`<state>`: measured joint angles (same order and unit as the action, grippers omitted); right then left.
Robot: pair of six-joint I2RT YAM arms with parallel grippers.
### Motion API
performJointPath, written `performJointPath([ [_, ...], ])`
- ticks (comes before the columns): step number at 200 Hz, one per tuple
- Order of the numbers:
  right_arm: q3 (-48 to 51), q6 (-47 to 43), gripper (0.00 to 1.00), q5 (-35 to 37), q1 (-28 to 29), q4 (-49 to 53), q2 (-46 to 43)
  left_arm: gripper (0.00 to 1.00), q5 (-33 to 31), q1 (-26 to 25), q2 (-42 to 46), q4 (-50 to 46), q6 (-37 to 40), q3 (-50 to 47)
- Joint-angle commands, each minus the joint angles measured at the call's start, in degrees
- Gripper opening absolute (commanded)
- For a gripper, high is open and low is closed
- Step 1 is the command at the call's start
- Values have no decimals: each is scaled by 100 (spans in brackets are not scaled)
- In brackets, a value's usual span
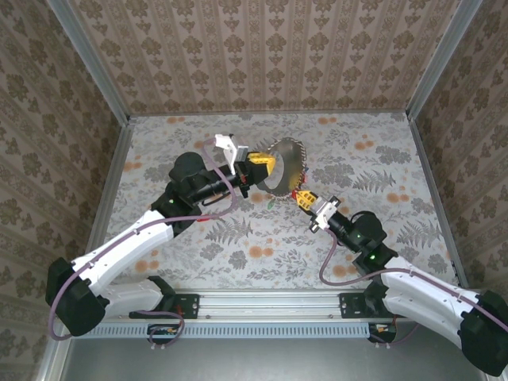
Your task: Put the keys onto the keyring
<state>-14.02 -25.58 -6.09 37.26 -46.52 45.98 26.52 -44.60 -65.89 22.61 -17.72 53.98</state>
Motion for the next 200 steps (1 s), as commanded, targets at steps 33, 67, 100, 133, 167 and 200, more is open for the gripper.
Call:
performJointPath([
  [33, 94, 385, 0, -74, -117, -839, 182, 0, -982, 147, 155, 695, -1012, -215],
  [67, 25, 567, 0, -293, -187, -772, 101, 0, -1185, 199, 146, 654, -1392, -299],
  [100, -69, 895, 0, -562, -333, -558, 51, 2, -1396, 240, 89, 447, -1788, -367],
  [133, -278, 1150, 0, -649, -476, -22, 26, 7, -1704, 265, -16, 186, -2297, -507],
  [167, -596, 1225, 0, -785, -642, 916, 47, 16, -1786, 304, -260, 72, -2832, -666],
  [200, -710, 1314, 0, -1059, -842, 1381, 99, 20, -1957, 342, -504, -15, -3343, -872],
])
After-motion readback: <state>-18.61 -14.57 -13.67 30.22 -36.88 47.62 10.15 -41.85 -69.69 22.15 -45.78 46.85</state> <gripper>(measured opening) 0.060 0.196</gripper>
